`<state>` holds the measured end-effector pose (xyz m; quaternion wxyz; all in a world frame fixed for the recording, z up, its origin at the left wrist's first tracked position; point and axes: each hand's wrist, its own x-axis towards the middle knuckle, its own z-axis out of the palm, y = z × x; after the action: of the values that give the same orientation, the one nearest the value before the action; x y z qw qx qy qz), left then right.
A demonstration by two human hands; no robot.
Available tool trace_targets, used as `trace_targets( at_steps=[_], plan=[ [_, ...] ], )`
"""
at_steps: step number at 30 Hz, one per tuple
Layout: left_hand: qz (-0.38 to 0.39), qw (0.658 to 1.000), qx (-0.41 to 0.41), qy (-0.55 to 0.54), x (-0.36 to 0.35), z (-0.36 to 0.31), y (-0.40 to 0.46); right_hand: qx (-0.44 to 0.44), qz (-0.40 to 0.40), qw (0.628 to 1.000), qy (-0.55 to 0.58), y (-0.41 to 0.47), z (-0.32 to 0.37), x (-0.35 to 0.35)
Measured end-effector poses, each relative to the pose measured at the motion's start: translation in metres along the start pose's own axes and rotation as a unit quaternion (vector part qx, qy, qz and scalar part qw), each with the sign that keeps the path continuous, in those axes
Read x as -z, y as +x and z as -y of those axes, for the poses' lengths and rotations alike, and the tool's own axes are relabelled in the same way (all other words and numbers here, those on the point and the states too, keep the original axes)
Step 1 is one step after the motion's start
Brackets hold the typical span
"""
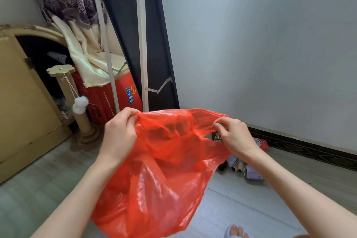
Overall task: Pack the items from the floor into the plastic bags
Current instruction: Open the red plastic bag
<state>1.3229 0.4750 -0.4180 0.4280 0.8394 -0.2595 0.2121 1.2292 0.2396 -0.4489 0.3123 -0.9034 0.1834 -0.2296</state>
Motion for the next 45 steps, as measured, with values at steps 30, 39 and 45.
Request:
trace_targets(
  at_steps=[30,39,45],
  plan=[
    [0.271,0.950,-0.152,0.013,-0.044,-0.019,-0.028,-0.072,0.212,0.865,0.449,-0.005,0.010,0.017],
    [0.266,0.960,-0.045,-0.077,-0.035,-0.020,-0.014,-0.132,0.118,0.965,0.196,0.002,-0.015,0.019],
    [0.092,0.994,0.063,0.011,-0.036,-0.010,-0.009,0.027,-0.068,0.997,0.021,-0.002,0.005,0.002]
  ],
)
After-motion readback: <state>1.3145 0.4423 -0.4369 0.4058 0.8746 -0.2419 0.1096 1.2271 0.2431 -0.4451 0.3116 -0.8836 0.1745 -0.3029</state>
